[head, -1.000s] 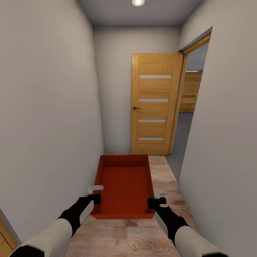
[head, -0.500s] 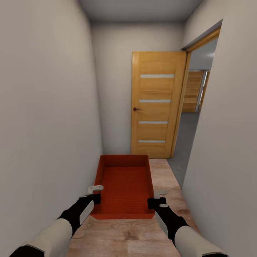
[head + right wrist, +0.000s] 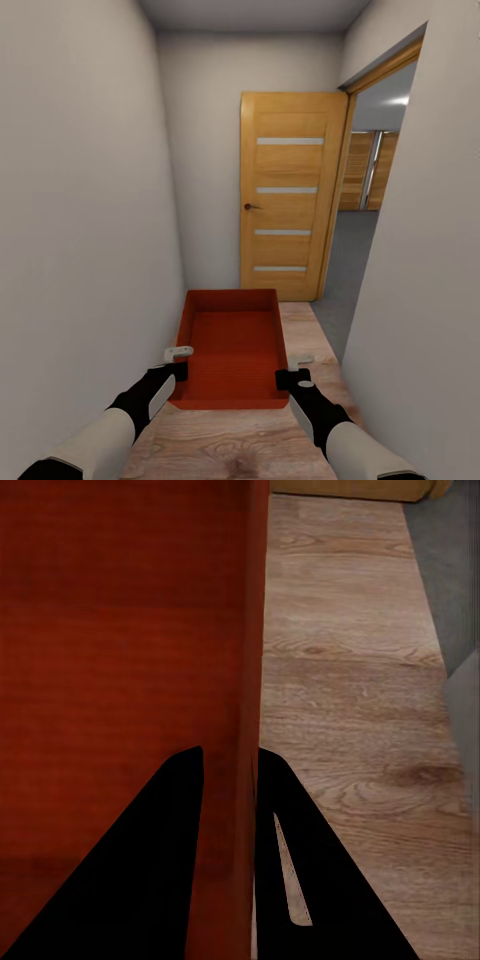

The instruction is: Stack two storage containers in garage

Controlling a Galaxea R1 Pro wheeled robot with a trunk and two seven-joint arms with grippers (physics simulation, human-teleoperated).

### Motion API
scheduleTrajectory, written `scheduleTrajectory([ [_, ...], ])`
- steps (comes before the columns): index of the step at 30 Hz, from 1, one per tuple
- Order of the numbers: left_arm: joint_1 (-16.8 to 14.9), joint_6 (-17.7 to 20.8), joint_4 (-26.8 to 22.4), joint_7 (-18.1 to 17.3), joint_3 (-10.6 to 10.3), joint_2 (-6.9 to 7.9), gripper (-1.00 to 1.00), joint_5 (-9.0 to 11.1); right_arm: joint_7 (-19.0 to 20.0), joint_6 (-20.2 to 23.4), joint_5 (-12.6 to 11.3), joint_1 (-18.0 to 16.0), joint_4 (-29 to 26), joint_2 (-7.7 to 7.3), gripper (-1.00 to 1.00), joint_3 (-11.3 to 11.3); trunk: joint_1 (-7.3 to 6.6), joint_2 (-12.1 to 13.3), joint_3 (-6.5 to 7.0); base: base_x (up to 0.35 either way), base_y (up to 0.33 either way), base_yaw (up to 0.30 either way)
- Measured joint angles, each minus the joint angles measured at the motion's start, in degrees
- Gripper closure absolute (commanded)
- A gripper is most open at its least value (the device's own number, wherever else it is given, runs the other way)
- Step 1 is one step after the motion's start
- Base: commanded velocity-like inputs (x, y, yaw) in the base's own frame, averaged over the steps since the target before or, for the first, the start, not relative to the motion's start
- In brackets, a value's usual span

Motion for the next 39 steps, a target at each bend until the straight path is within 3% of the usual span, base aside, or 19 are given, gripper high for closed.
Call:
scheduleTrajectory([
  [39,0.01,0.01,-0.04,-0.06,0.03,0.01,1.00,-0.09,0.01,-0.09,-0.03,0.00,0.04,0.00,1.00,-0.02,0.00,0.00,0.00,0.322,0.000,-0.009],
])
